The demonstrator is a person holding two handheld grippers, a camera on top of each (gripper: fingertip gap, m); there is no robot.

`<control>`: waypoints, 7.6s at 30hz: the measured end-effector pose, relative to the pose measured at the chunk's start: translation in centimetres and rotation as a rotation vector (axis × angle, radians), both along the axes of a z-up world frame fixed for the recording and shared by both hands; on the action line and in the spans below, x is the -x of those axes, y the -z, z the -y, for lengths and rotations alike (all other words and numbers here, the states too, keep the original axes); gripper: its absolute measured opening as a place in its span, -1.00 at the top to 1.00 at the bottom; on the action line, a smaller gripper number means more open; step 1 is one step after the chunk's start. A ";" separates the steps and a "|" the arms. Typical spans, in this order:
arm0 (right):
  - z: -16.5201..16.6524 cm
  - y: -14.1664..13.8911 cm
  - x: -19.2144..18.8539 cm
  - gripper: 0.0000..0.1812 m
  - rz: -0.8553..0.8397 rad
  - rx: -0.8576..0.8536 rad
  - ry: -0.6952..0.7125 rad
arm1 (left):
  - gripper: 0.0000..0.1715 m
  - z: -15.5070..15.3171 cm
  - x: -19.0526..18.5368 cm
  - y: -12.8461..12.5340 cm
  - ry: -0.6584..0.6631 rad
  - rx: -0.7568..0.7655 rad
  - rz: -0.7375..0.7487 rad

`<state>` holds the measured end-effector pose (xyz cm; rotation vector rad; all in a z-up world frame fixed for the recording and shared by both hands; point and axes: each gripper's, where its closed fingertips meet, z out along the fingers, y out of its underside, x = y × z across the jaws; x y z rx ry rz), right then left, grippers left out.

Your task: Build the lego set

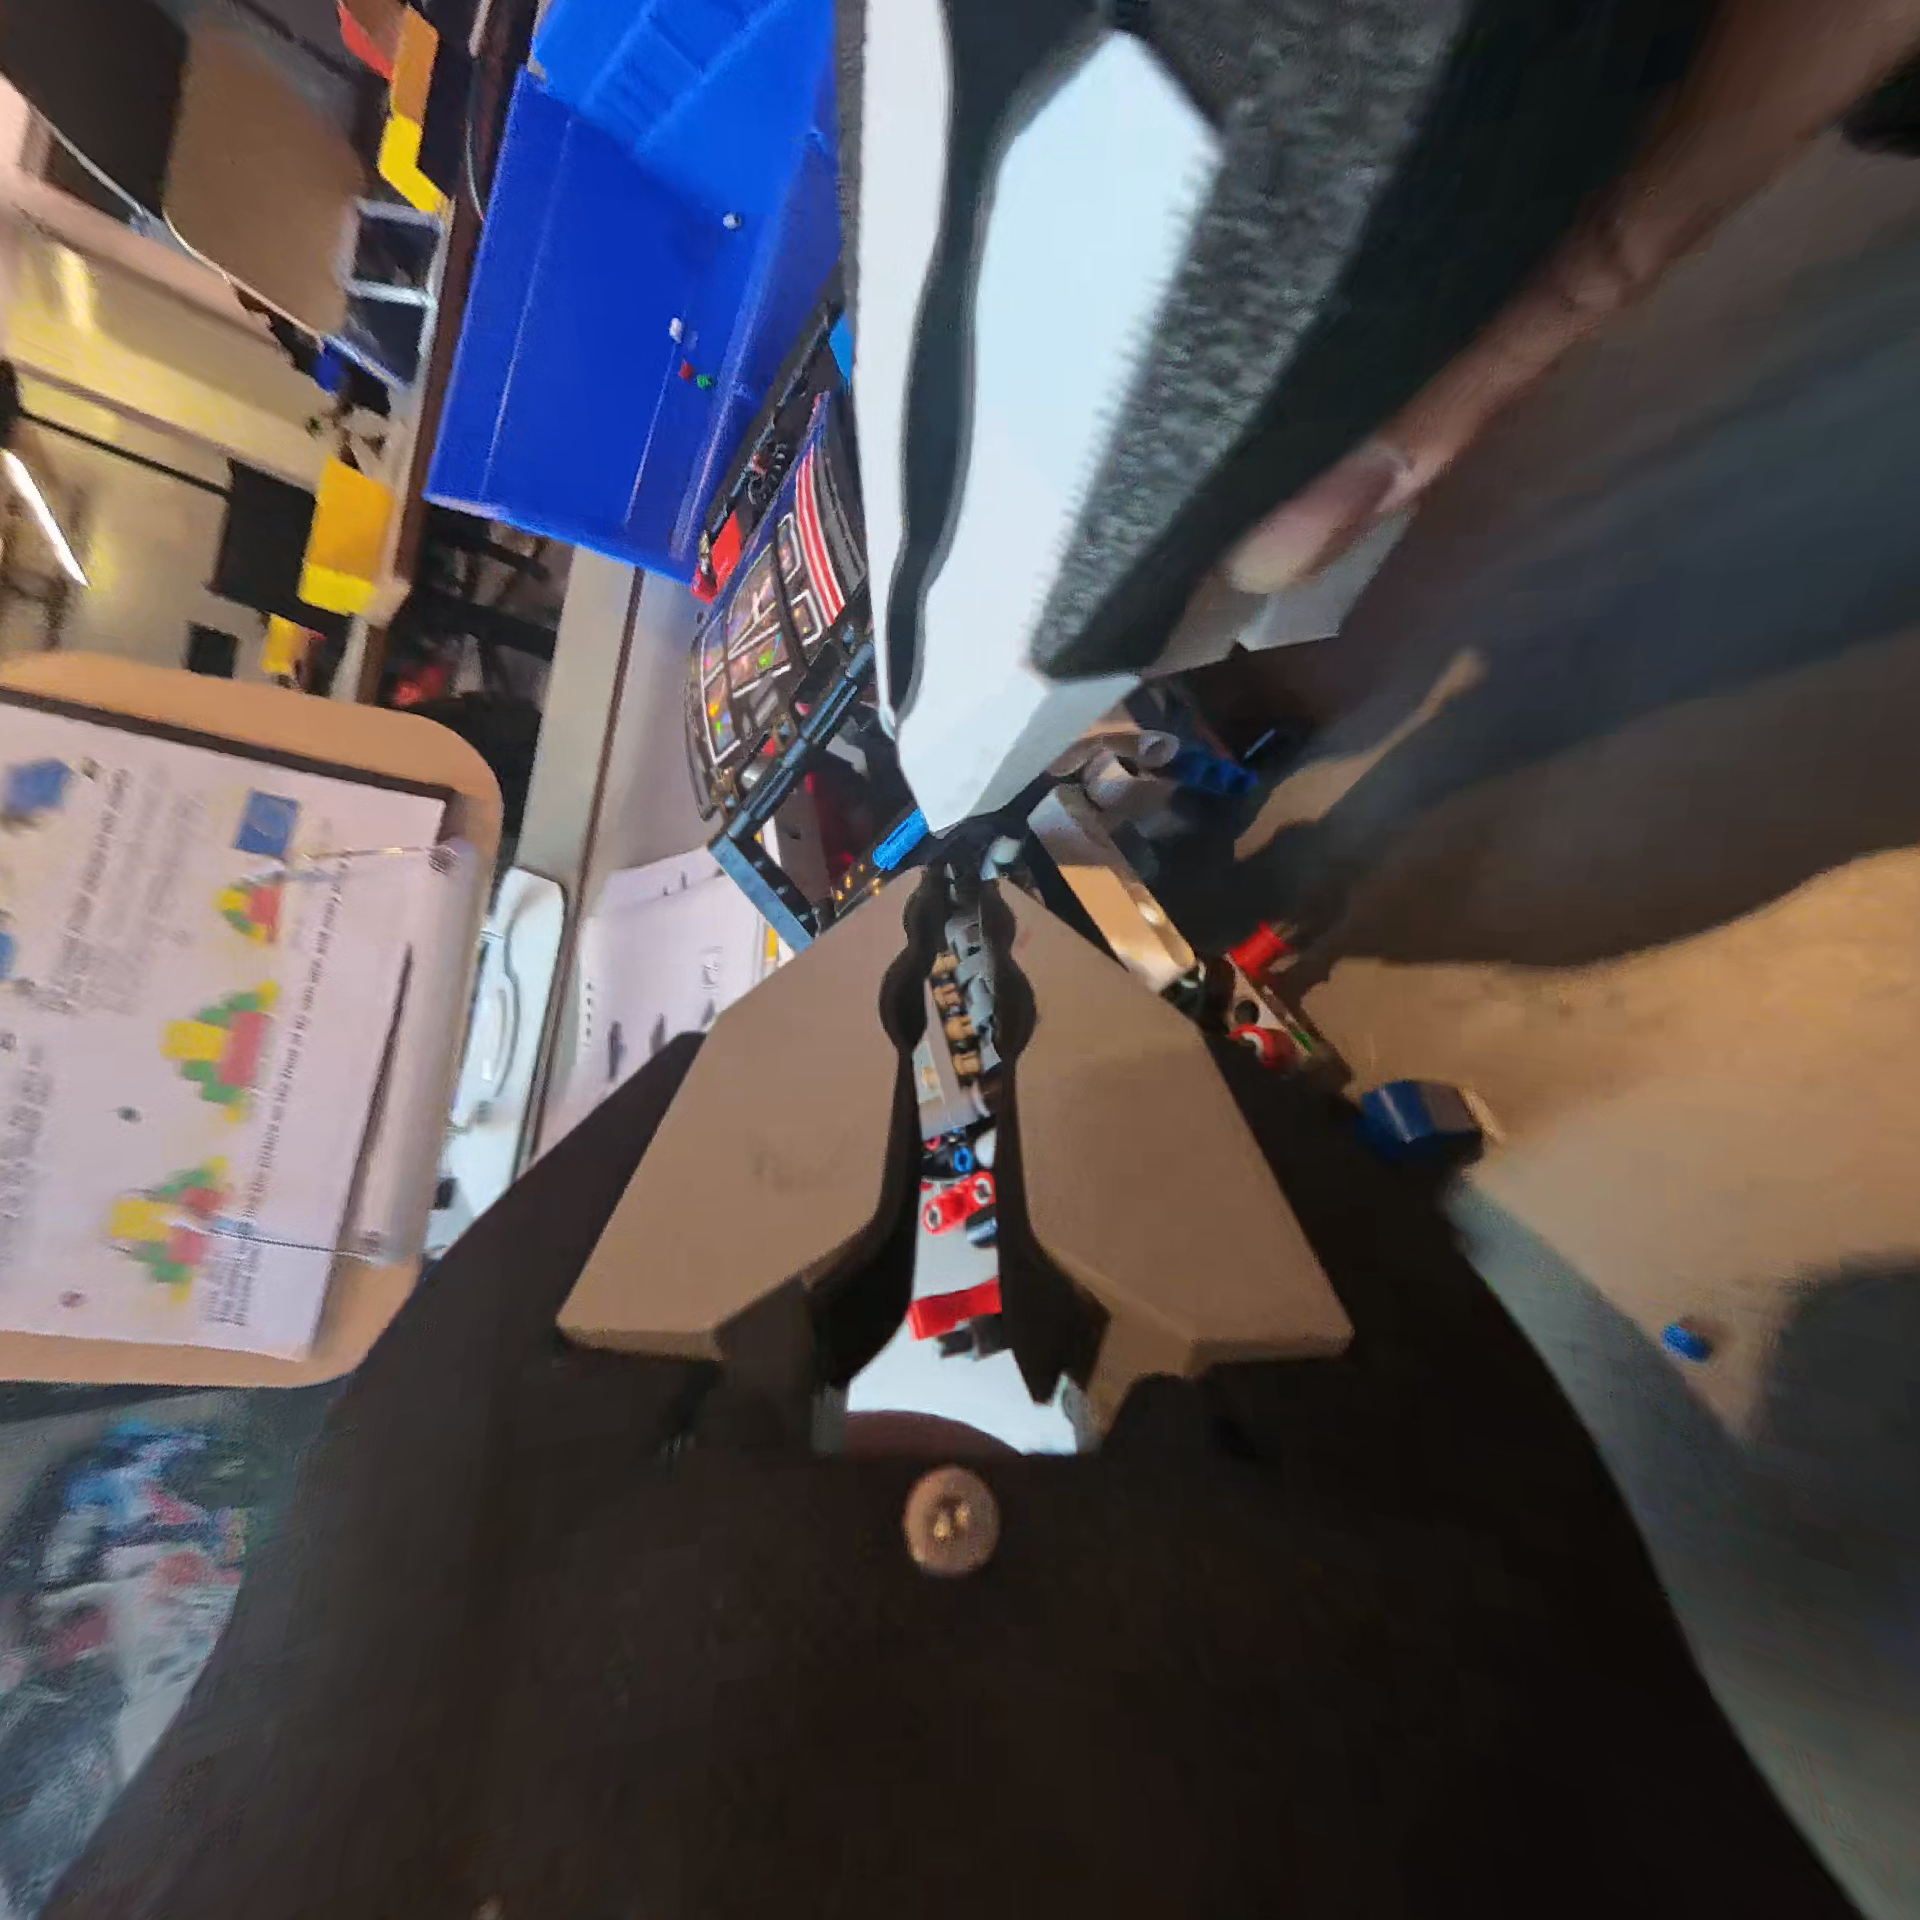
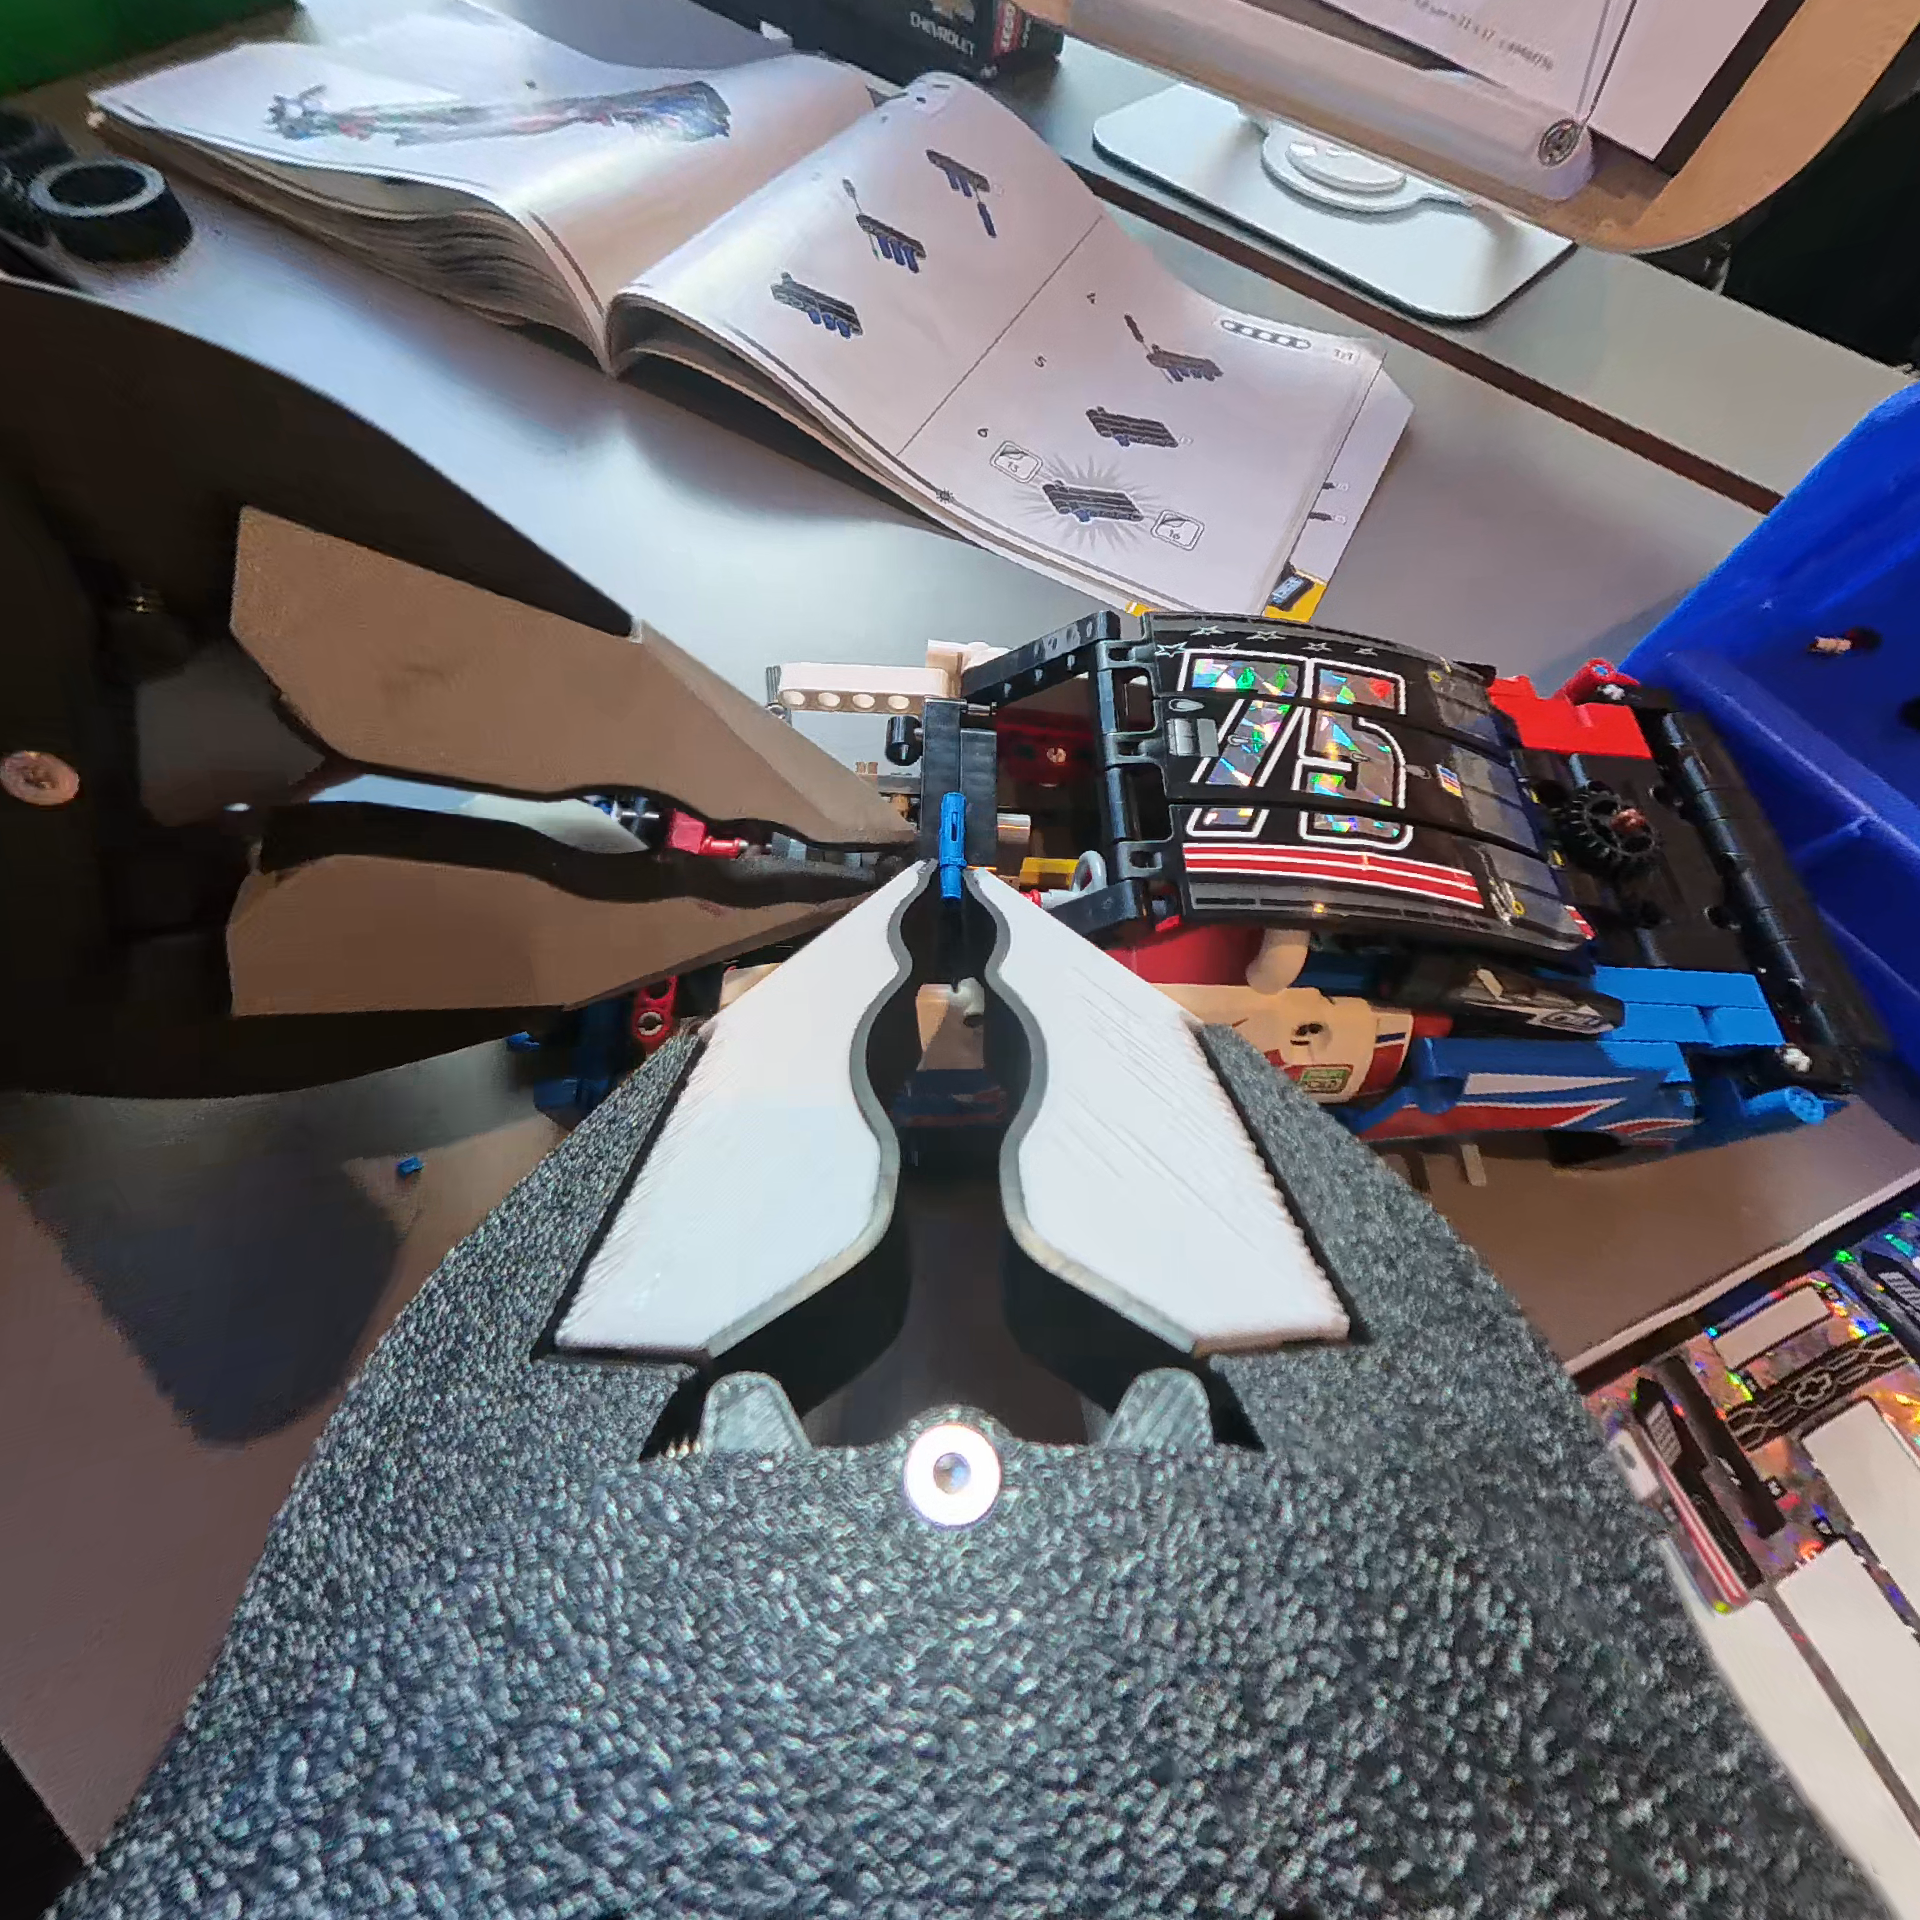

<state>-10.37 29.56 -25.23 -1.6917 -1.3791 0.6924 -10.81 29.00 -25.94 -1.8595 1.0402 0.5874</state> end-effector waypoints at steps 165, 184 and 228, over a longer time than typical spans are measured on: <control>11.5 1.2 1.8 0.95 -0.120 0.547 -0.061 | 0.97 9.7 0.9 0.1 0.540 -0.266 -0.037; 10.8 0.4 2.1 0.95 -0.220 0.591 -0.025 | 0.97 9.7 0.9 0.1 0.491 -0.134 0.214; 10.6 0.6 2.2 0.95 -0.208 0.557 -0.016 | 0.99 9.5 1.2 0.3 0.438 0.034 0.323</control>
